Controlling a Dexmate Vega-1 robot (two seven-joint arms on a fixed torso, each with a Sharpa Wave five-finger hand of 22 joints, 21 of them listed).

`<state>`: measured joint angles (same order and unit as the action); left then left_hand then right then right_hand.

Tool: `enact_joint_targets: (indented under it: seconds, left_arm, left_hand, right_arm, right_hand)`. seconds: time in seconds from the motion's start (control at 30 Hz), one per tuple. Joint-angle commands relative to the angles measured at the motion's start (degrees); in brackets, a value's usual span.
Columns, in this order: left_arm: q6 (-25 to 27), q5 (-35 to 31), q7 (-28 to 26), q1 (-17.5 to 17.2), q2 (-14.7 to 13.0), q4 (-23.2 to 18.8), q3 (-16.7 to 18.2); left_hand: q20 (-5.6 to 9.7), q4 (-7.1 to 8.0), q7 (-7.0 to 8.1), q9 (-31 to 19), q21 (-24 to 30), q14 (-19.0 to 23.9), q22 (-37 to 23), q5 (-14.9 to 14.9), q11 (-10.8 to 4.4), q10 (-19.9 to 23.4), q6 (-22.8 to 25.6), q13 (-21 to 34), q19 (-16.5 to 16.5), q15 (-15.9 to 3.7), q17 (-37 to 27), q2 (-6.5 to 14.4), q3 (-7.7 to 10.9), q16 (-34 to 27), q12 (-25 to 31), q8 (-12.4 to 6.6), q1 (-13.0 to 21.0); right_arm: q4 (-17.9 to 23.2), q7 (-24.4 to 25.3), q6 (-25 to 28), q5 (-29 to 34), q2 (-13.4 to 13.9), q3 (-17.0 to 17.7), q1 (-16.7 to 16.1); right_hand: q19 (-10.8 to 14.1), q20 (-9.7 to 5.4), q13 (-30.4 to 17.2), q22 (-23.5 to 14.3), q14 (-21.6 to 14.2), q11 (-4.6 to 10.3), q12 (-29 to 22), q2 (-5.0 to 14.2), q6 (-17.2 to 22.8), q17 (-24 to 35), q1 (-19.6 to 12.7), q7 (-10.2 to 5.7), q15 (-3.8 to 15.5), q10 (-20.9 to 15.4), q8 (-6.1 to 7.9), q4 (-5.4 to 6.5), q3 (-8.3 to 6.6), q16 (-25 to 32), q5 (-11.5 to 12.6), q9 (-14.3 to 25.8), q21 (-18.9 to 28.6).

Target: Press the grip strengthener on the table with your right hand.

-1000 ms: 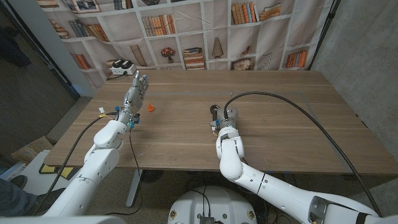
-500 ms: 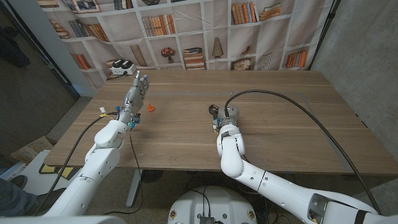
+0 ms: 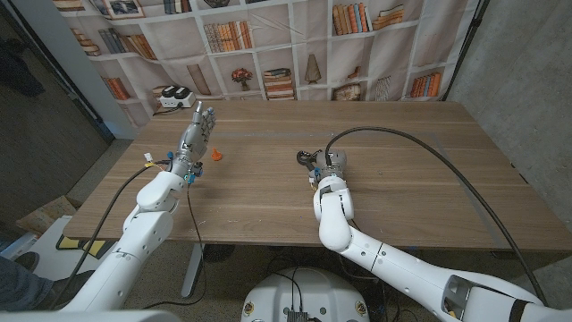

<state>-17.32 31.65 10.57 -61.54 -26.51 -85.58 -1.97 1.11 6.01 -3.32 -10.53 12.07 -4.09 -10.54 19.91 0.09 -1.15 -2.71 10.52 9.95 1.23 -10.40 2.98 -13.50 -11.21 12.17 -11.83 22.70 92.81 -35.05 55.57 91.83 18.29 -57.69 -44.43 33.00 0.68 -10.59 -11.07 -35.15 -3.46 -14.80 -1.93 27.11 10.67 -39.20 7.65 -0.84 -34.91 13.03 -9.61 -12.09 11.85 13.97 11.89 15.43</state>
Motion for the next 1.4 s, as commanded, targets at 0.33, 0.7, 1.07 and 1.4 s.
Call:
enact_joint_targets:
  seconds: [0.33,0.7,1.07,1.4]
  left_arm:
    - [0.01,0.01,-0.1,-0.17,0.41,0.41,0.4]
    - [-0.15,0.08,-0.22,-0.37,0.54,0.68,0.69]
    - [-0.48,0.09,-0.18,-0.38,0.73,0.79,0.76]
    - [-0.65,0.02,-0.77,-0.92,0.78,0.15,0.85]
  left_hand:
    - [-0.08,-0.13,-0.01,-0.18,-0.12,0.23,-0.15,-0.14,0.02,0.06,0.56,0.28,1.69,-0.18,-0.15,0.4,-0.6,0.12,-0.11,0.1,0.22]
    - [-0.1,-0.12,-0.08,-0.18,-0.12,0.24,-0.15,-0.17,-0.13,0.03,0.65,0.28,1.66,-0.11,-0.15,0.48,-0.73,0.15,-0.17,0.13,0.29]
    - [-0.2,-0.12,-0.08,-0.18,-0.11,0.31,-0.16,-0.2,-0.18,0.14,0.64,0.28,1.62,-0.18,-0.15,0.55,-0.84,0.14,-0.17,0.18,0.35]
    - [-0.28,-0.12,0.01,-0.18,-0.13,0.3,-0.16,-0.23,-0.16,0.13,0.64,0.28,1.65,-0.2,-0.14,0.63,-0.97,0.18,-0.22,0.22,0.42]
  right_arm:
    - [-1.19,-2.14,-3.56,-1.02,-0.31,-0.62,2.12]
    - [-3.42,-6.57,-4.42,-4.34,-0.4,-1.44,4.72]
    - [-1.39,-10.03,-6.72,-9.5,2.14,-2.37,7.2]
    - [-0.99,-7.68,-10.51,-12.99,4.84,-4.28,9.04]
  right_hand:
    - [-0.34,-0.21,-0.22,-0.29,0.12,0.35,0.59,-0.14,-0.71,0.17,-0.72,-0.7,0.67,0.98,-0.61,0.44,-0.15,-0.29,0.23,0.18,-0.06]
    - [-0.25,-0.38,-0.24,-0.33,-0.03,0.51,0.45,-0.01,-0.19,0.25,-0.72,-0.97,0.83,0.34,-0.45,0.76,-0.12,-0.29,0.19,0.19,-0.05]
    - [0.06,-1.29,-0.27,-0.39,-0.87,1.5,0.3,0.67,0.78,0.29,-2.29,-1.99,2.03,-0.57,-0.17,0.61,-0.76,-0.13,0.23,0.23,0.01]
    - [3.12,-3.89,-0.42,-0.84,-7.54,5.23,-1.67,1.77,6.15,0.82,-4.55,-6.42,7.08,-7.41,1.73,1.13,-1.47,1.72,-0.19,0.86,1.45]
